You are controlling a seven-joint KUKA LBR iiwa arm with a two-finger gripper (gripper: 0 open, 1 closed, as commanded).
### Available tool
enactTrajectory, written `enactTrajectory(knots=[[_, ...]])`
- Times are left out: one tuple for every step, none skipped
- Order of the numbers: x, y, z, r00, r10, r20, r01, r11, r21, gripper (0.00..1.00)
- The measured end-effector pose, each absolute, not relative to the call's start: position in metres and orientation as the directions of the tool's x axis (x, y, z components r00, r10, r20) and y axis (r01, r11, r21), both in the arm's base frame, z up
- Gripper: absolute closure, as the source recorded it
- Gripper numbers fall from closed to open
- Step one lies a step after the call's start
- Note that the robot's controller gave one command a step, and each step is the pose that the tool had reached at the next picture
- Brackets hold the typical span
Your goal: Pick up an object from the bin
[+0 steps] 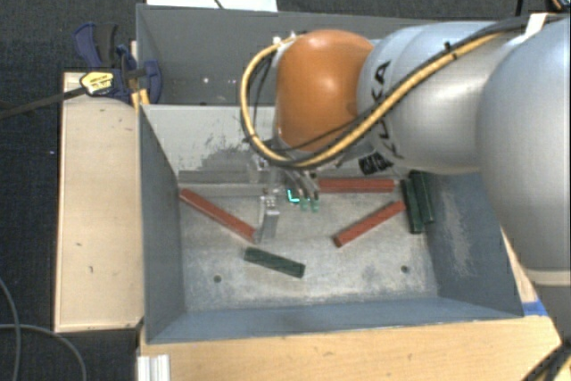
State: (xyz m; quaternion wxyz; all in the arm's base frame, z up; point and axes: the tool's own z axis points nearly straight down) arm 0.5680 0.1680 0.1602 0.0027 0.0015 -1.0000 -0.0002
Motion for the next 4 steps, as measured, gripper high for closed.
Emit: enactTrajectory(knots=[[0.529, 0.119, 0.069, -0.965, -0.261, 0.004, -0.261, 0.965, 0.0, 0.0], [0.531, 0.12, 0.07, -0.967, -0.256, 0.0, -0.256, 0.967, 0.001, 1.0], [0.552, 0.121, 0.171, -0.953, -0.303, -0.012, -0.303, 0.953, -0.001, 1.0], [0.585, 0.108, 0.279, -0.954, -0.298, -0.014, -0.298, 0.955, -0.002, 1.0]])
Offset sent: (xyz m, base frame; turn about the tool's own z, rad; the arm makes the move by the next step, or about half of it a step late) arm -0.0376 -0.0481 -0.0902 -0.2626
